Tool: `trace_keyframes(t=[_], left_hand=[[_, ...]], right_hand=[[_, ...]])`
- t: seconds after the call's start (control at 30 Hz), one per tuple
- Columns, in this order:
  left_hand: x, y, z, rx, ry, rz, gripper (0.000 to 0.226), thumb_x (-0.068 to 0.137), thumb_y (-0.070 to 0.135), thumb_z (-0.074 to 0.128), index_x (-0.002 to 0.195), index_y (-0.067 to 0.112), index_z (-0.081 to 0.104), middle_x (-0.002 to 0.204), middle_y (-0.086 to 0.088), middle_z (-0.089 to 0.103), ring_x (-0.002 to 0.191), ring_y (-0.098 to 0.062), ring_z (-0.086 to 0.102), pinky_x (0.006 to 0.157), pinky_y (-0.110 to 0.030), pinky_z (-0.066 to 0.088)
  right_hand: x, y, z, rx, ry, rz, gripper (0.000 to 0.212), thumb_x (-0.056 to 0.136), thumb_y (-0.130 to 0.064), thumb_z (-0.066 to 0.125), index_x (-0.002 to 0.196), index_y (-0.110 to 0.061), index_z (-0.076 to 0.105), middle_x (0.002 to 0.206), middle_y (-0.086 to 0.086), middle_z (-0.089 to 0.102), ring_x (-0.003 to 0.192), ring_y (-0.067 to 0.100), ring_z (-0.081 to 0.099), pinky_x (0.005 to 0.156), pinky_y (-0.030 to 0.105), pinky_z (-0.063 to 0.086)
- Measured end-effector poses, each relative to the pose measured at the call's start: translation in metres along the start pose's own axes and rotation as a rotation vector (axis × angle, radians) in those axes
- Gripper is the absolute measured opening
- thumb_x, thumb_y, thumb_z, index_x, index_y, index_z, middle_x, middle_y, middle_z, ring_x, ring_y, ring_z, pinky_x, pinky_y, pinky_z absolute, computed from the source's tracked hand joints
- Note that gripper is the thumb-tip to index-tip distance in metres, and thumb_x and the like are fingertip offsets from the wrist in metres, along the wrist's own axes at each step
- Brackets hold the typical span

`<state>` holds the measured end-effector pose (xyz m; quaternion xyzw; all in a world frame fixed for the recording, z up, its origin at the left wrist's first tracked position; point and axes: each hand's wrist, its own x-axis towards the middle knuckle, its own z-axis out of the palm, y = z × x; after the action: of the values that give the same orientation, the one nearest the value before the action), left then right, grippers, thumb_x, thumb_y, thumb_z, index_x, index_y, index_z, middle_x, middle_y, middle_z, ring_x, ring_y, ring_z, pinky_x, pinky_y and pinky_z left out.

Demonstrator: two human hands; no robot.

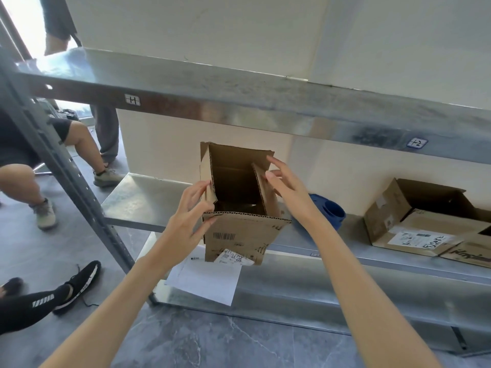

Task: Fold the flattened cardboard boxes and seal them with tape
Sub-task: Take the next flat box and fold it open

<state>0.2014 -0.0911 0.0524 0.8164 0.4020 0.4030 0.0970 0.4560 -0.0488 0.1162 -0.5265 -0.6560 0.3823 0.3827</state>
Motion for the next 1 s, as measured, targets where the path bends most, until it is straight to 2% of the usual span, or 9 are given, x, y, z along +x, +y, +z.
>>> trace_keyframes(t=[0.1,0.2,0.27,0.37,0.47,0.53,0.67,0.83,1.0], left_hand=[[0.005,-0.006,0.004,-0.039,-0.029,-0.046,0.017,0.097,0.011,0.058,0.112,0.017,0.051,0.143,-0.005,0.047,0.128,-0.015,0.047,0.101,-0.027,0.046],[0.012,-0.012,0.006,-0.238,-0.087,-0.235,0.023,0.1,0.013,0.053,0.119,0.025,0.048,0.135,0.015,0.053,0.12,0.001,0.053,0.095,-0.017,0.046],[0.019,-0.016,0.009,-0.328,-0.087,-0.335,0.022,0.101,0.016,0.051,0.115,0.031,0.044,0.124,0.021,0.058,0.115,0.01,0.054,0.089,-0.009,0.048],[0.026,-0.024,0.014,-0.361,-0.057,-0.408,0.017,0.101,0.019,0.052,0.111,0.022,0.039,0.116,0.015,0.062,0.11,0.007,0.059,0.089,-0.014,0.053],[0.031,-0.029,0.019,-0.363,-0.053,-0.462,0.025,0.099,0.025,0.054,0.117,0.022,0.036,0.116,0.01,0.064,0.108,0.0,0.062,0.092,-0.018,0.052],[0.032,-0.032,0.02,-0.378,-0.043,-0.488,0.029,0.097,0.03,0.054,0.118,0.021,0.037,0.114,0.016,0.062,0.104,0.008,0.061,0.087,-0.013,0.053],[0.035,-0.039,0.018,-0.397,0.038,-0.523,0.029,0.099,0.023,0.057,0.119,0.019,0.037,0.109,0.02,0.061,0.098,0.017,0.059,0.073,-0.001,0.046],[0.038,-0.049,0.011,-0.423,-0.026,-0.54,0.021,0.097,0.028,0.059,0.114,0.025,0.046,0.105,0.019,0.069,0.102,0.006,0.064,0.082,-0.01,0.05],[0.032,-0.057,0.007,-0.44,-0.012,-0.542,0.025,0.095,0.029,0.063,0.116,0.024,0.051,0.102,0.019,0.071,0.1,0.001,0.066,0.08,-0.01,0.051]], right_hand=[[-0.009,0.011,-0.006,0.064,-0.083,0.026,0.048,0.099,-0.057,0.037,0.145,-0.045,0.034,0.147,-0.012,0.048,0.139,0.006,0.037,0.117,0.035,0.024],[-0.013,0.021,-0.014,0.106,-0.152,0.122,0.039,0.101,-0.055,0.028,0.138,-0.046,0.031,0.137,-0.033,0.041,0.138,-0.004,0.031,0.118,0.038,0.019],[-0.02,0.033,-0.018,0.113,-0.165,0.138,0.052,0.092,-0.064,0.039,0.142,-0.05,0.027,0.139,-0.028,0.045,0.142,0.007,0.034,0.118,0.04,0.022],[-0.026,0.044,-0.012,-0.017,-0.142,0.1,0.086,0.078,-0.064,0.061,0.152,-0.037,0.028,0.15,-0.013,0.045,0.14,0.009,0.039,0.119,0.043,0.03],[-0.018,0.045,-0.002,-0.051,0.015,0.085,0.075,0.081,-0.055,0.063,0.148,-0.031,0.038,0.138,-0.013,0.056,0.131,0.006,0.048,0.115,0.041,0.037],[-0.01,0.044,0.002,-0.077,0.062,0.088,0.07,0.082,-0.055,0.062,0.144,-0.032,0.041,0.136,-0.01,0.059,0.128,0.008,0.052,0.112,0.04,0.041],[0.002,0.044,0.008,-0.149,0.064,0.052,0.069,0.08,-0.065,0.054,0.142,-0.04,0.04,0.132,-0.006,0.063,0.125,0.012,0.054,0.106,0.035,0.041],[0.006,0.05,0.014,-0.288,0.018,-0.011,0.062,0.089,-0.067,0.039,0.121,-0.02,0.063,0.12,-0.005,0.068,0.112,0.014,0.061,0.098,0.042,0.051],[0.007,0.057,0.021,-0.324,-0.006,-0.067,0.069,0.09,-0.066,0.036,0.125,-0.016,0.068,0.13,-0.006,0.063,0.118,0.009,0.056,0.103,0.039,0.047]])
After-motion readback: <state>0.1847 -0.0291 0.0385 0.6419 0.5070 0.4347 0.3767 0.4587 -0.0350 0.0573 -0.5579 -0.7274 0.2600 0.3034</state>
